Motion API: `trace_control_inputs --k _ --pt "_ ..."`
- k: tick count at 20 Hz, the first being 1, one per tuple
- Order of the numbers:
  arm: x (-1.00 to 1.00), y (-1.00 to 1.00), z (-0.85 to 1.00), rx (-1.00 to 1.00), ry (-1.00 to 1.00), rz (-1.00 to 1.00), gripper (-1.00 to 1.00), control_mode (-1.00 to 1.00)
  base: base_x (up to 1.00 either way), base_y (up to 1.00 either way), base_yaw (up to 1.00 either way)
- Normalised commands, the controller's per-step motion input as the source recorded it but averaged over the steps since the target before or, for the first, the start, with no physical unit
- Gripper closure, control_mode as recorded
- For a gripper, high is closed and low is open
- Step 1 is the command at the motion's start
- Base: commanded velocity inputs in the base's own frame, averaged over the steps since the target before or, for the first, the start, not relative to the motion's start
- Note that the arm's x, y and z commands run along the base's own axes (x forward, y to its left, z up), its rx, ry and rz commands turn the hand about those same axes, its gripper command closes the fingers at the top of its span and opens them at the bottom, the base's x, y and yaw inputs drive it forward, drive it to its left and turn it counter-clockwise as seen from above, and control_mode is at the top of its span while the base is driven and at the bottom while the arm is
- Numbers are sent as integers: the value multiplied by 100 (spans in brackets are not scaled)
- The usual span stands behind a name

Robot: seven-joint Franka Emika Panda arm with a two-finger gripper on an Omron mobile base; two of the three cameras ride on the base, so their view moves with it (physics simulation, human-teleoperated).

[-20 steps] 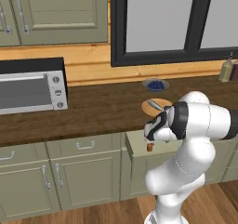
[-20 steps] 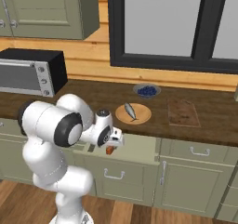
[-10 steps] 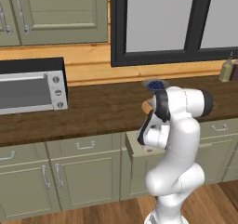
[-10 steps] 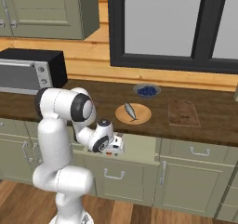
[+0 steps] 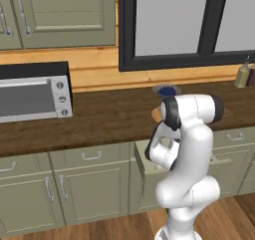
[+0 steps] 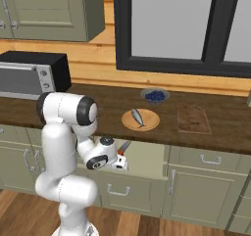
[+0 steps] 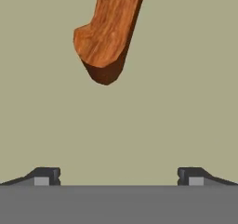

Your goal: Pick up the knife from the drawer and place it on the cutting board. Then place the meat from the plate to the cutting board.

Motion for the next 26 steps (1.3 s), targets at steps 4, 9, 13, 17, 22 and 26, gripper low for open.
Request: trace_control_inputs --k 4,9,13,17,22,26 --pt "-100 -19 14 7 11 0 -100 -100 0 0 0" --pt "-66 -17 30 5 4 -2 -100 -100 0 0 0" --pt "67 0 70 0 -4 -2 -100 -100 0 0 0" --pt "70 0 97 0 0 0 -100 -100 0 0 0" --pt "46 0 84 0 0 0 -100 -100 0 0 0" --pt "37 -7 3 3 9 0 -100 -100 0 0 0"
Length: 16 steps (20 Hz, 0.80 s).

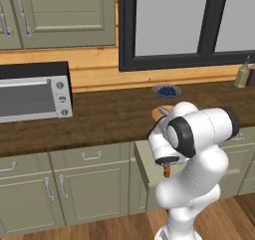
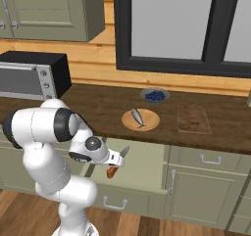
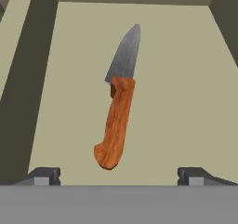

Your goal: Pick up the knife from the drawer and place it on the cutting board. Then place the meat from the plate to the cutting board.

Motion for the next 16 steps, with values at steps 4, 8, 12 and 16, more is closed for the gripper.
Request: trace_control_inputs --k 4,8,12,16 --pt "26 -9 -3 13 6 2 -100 -100 0 0 0" --pt "45 0 -27 11 10 5 -100 -100 0 0 0" --pt "49 0 -38 3 7 4 -100 -100 0 0 0" --pt "34 15 -51 0 0 0 -100 -100 0 0 0"
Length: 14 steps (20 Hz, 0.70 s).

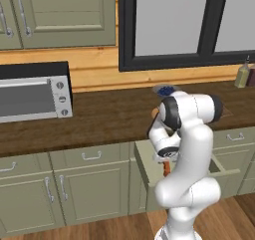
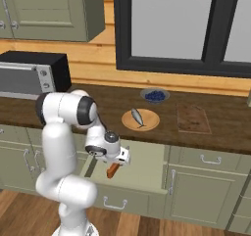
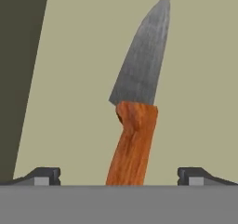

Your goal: Pick up the knife from the drawer and place it on the cutting board. Then place the meat from the plate to the cutting board.

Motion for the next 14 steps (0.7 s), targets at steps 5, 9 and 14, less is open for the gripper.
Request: trace_control_inputs --k 5,9,14 --pt "21 37 -71 -4 2 0 -100 -100 0 0 0" --pt "4 15 -97 -1 6 0 -100 -100 0 0 0" --pt "0 0 -84 0 11 0 100 -100 0 0 0"
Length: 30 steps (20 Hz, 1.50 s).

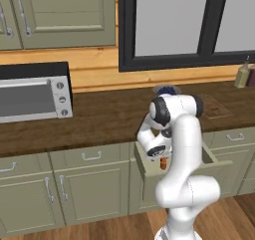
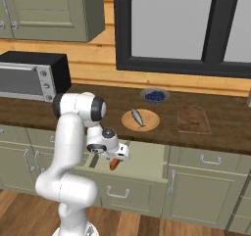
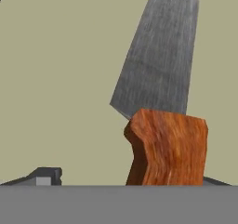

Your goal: Pick up the knife from the drawer and place it on the cutting board. Then place the meat from the plate to the cutting board.

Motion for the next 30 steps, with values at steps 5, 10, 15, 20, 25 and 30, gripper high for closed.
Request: trace_control_inputs --k 5,10,15,20,25,30 --pt "-21 0 -55 1 17 0 100 -100 0 0 0" --pt "-62 0 -3 4 6 -4 100 -100 0 0 0" --pt "-56 0 35 0 -6 -24 100 -100 0 0 0" --pt "-44 0 74 0 -12 -33 100 -100 0 0 0" --pt "-46 -25 54 4 -3 -47 100 -100 0 0 0" --pt "-30 -40 64 8 -1 -47 100 -100 0 0 0"
